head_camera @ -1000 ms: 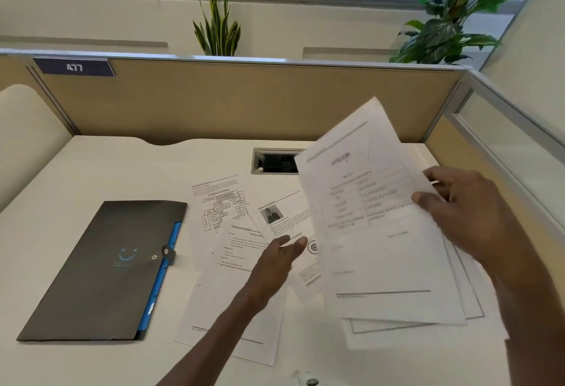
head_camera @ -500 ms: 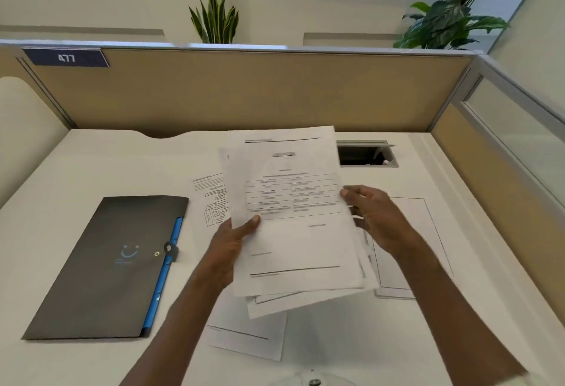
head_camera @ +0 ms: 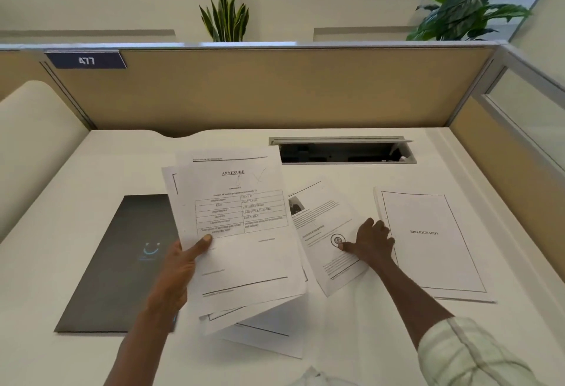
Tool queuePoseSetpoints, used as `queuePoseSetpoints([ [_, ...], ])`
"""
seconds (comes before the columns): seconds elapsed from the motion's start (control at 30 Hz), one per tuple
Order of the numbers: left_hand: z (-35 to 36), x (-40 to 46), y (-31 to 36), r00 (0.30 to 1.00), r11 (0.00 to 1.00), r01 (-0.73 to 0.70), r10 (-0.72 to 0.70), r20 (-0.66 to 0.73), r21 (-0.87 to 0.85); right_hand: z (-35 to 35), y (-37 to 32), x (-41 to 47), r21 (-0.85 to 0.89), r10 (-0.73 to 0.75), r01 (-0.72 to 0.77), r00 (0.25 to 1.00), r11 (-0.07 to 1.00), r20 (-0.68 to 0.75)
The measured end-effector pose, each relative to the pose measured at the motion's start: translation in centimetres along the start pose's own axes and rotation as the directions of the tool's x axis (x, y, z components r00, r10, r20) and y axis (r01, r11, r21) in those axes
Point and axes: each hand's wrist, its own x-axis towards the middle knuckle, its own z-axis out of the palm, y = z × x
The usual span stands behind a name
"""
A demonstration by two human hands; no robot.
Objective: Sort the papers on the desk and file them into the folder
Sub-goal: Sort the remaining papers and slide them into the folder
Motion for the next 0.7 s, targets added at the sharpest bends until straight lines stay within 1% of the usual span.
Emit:
queuePoseSetpoints([
  [0.1, -1.0, 0.0, -0.5, 0.998, 0.998, -0.007, 0.011, -0.068, 0.059, -0.6, 0.4, 0.8, -0.049, 0.042, -0.038, 0.996, 0.998, 0.073],
  [0.2, -1.8, 0.1, -0.9, 0.994, 0.998, -0.003, 0.01, -0.113, 0.064, -0.5, 0.9, 1.2, -0.027, 0.062, -0.059, 0.992, 0.998, 0.108],
  [0.27, -2.2, 0.1, -1.1, 0.991, 0.997, -0.007, 0.018, -0.13, 0.083, -0.4, 1.1, 1.2, 0.023, 0.076, -0.079, 0.992, 0.997, 0.096],
  [0.3, -2.3, 0.2, -1.2, 0.991, 0.995, -0.008, 0.021, -0.135, 0.101, -0.4, 1.1, 1.1, 0.08, 0.071, -0.076, 0.995, 0.994, 0.064],
  [0.37, -2.6, 0.4, -1.5, 0.988, 0.989, -0.002, 0.024, -0.152, 0.145, -0.5, 1.2, 0.8, 0.295, 0.03, -0.014, 0.998, 0.955, -0.05],
  [0.43, -2.7, 0.6, -2.0, 0.984, 0.98, -0.007, 0.043, -0.175, 0.198, -0.8, 1.2, 0.1, 0.505, 0.005, 0.075, 0.988, 0.86, -0.155],
  [0.47, -2.6, 0.8, -2.2, 0.982, 0.973, -0.014, 0.057, -0.182, 0.23, -1.2, 1.1, -0.2, 0.556, -0.005, 0.118, 0.98, 0.823, -0.201],
  [0.53, -2.4, 1.2, -2.3, 0.979, 0.961, -0.024, 0.079, -0.19, 0.274, -2.5, 0.9, -0.8, 0.602, -0.029, 0.192, 0.962, 0.775, -0.27],
  [0.6, -1.9, 1.7, -2.3, 0.977, 0.959, -0.029, 0.087, -0.196, 0.282, -4.0, 0.6, -1.2, 0.612, -0.04, 0.252, 0.94, 0.75, -0.339],
  [0.67, -1.2, 2.2, -2.1, 0.975, 0.957, -0.034, 0.095, -0.201, 0.289, -5.6, 0.5, -1.7, 0.643, -0.016, 0.293, 0.916, 0.708, -0.4],
  [0.7, -0.8, 2.4, -2.1, 0.974, 0.955, -0.042, 0.105, -0.2, 0.294, -6.3, 0.4, -2.1, 0.681, 0.004, 0.294, 0.917, 0.671, -0.4],
])
